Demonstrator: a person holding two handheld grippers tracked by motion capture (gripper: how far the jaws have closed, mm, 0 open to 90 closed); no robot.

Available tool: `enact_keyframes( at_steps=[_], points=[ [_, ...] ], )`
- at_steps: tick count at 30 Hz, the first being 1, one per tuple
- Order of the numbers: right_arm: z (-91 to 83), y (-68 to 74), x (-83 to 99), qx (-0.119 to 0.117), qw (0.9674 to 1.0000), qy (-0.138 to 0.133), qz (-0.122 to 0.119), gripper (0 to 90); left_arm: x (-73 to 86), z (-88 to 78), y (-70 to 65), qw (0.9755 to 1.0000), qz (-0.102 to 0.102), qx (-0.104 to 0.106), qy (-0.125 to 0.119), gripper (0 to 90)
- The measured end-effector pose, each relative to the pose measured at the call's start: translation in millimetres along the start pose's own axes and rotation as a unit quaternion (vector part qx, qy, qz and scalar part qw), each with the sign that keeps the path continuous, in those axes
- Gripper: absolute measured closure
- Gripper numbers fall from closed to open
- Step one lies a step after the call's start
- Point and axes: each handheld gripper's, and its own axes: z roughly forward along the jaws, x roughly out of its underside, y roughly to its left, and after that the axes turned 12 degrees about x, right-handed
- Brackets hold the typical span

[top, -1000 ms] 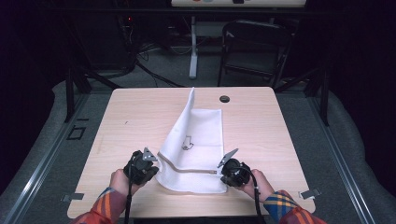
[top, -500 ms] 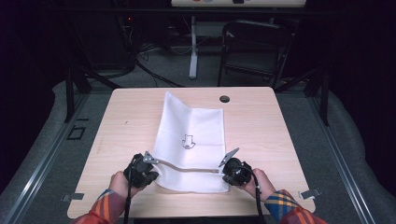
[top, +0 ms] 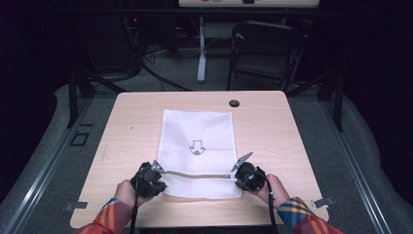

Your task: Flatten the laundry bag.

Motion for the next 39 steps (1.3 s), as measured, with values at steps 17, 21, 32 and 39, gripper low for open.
enact_keyframes(
  at_steps=[17,21,32,39],
  points=[
    [-13.0,-11.2,-4.1,0.004,0.9990,-0.031,0.034,55.5,7.6,-20.8,6.0,0.9965,-0.045,-0.039,-0.059,23.5],
    [-13.9,-17.7,-3.0,-0.010,0.9977,-0.034,0.059,29.2,-4.0,-18.3,4.9,0.9952,-0.031,-0.048,-0.080,17.2],
    [-13.6,-25.6,-3.0,0.005,0.9973,-0.034,0.065,18.3,-36.7,-4.3,-2.4,0.9940,-0.005,-0.041,-0.101,15.7],
    [-11.4,-29.0,-2.6,0.012,0.9965,-0.039,0.073,21.0,-55.9,11.2,-10.0,0.9951,0.016,-0.031,-0.092,15.6]
  ],
)
